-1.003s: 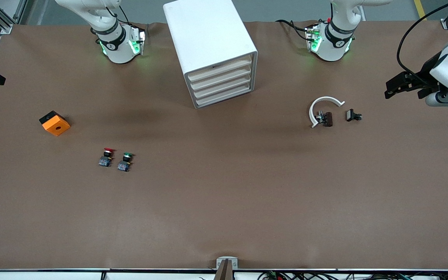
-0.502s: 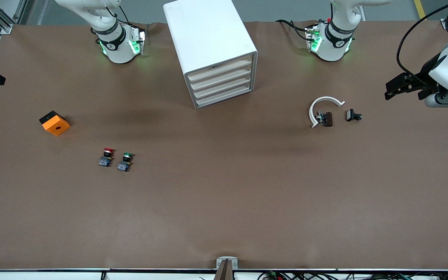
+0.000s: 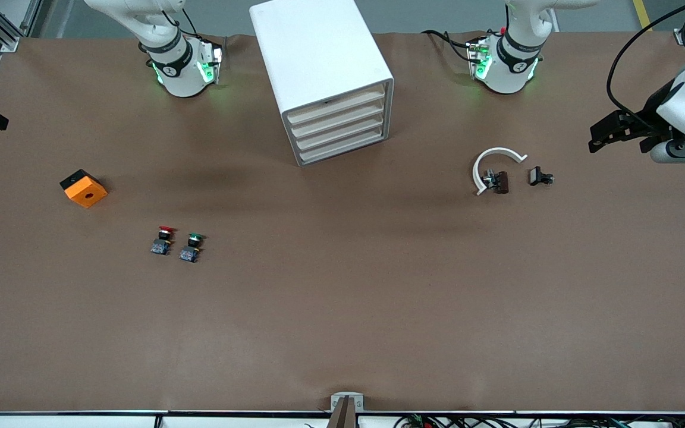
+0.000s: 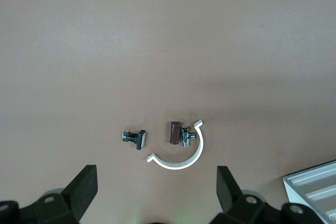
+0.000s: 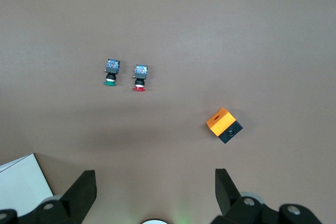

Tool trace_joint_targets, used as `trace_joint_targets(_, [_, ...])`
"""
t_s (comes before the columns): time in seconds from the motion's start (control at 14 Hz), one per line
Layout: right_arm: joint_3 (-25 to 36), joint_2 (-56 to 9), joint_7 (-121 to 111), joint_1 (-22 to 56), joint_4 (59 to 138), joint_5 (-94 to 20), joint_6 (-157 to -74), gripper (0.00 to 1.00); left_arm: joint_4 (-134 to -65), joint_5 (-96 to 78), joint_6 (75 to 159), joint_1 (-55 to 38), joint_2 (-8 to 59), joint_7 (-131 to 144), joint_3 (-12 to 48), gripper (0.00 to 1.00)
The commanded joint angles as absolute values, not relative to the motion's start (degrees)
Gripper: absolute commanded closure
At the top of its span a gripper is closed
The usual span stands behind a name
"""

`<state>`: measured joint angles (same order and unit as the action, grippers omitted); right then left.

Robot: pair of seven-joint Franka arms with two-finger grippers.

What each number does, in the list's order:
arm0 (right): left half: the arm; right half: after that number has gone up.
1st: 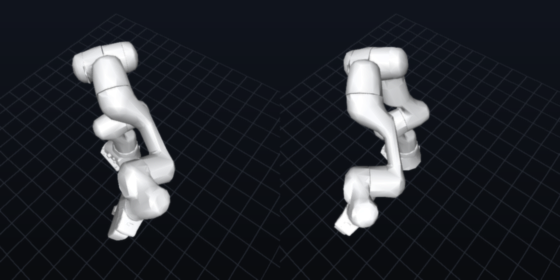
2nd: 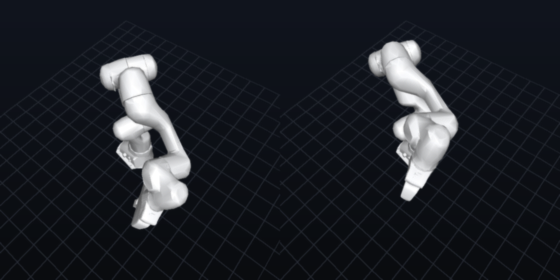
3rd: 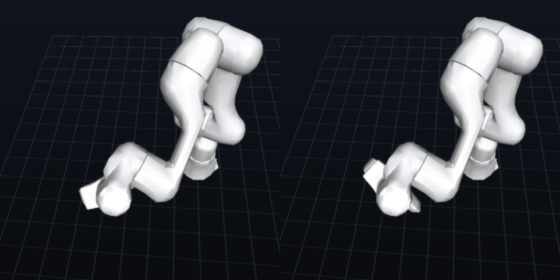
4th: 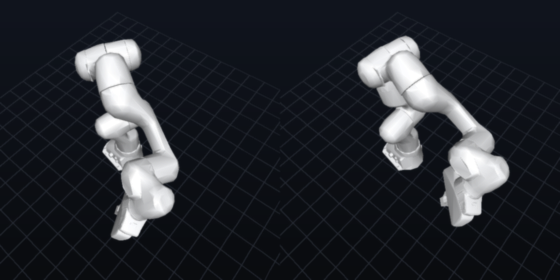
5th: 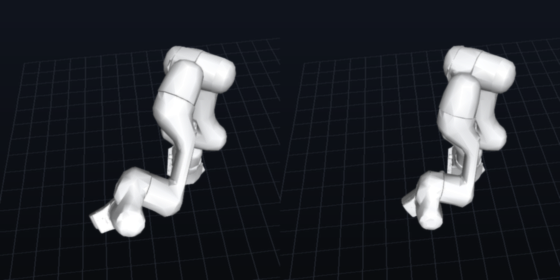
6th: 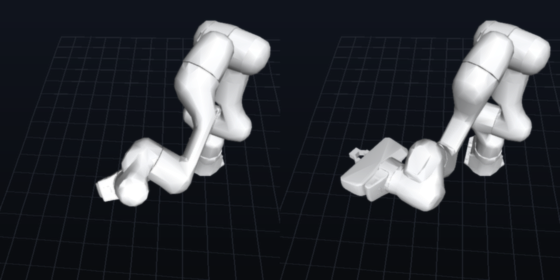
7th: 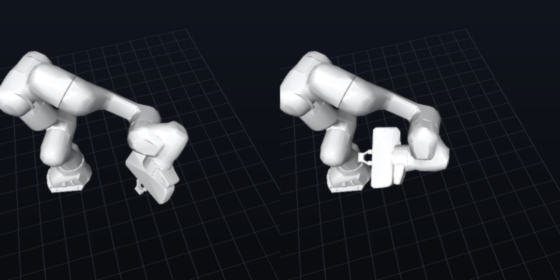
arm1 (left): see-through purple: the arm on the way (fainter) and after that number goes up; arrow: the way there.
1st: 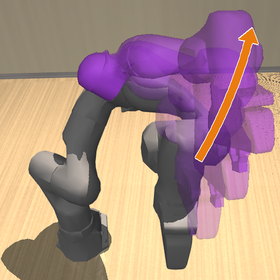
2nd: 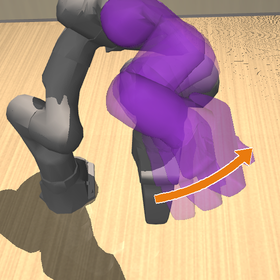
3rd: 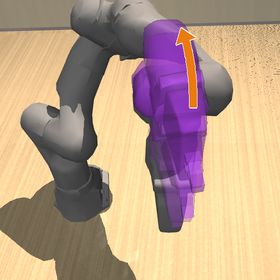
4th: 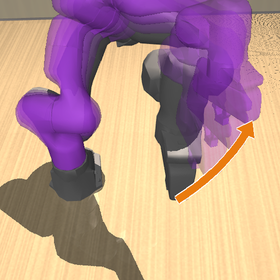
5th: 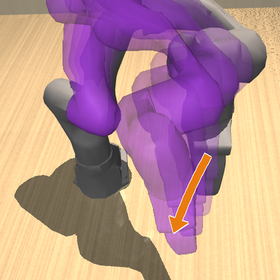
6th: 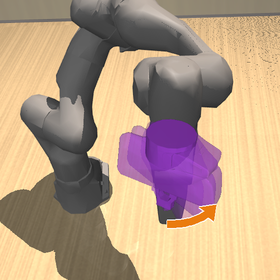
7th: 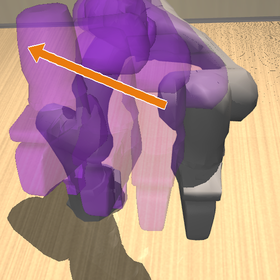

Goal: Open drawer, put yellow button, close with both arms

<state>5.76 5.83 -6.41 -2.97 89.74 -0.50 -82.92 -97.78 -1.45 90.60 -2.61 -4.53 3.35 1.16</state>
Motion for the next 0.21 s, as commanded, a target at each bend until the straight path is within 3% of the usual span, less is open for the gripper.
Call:
trace_joint_targets(0.0, [5.8, 7.4, -6.5, -3.0, 91.1, -1.0, -83.2, 0.0, -96.7, -0.4, 90.4, -2.2, -4.0, 3.4, 1.9, 0.0])
trace_joint_targets(0.14, [5.8, 7.4, -6.6, -3.0, 91.1, -0.9, -83.3, 0.0, -96.7, -0.4, 90.4, -2.2, -4.0, 3.4, 1.9, 0.0])
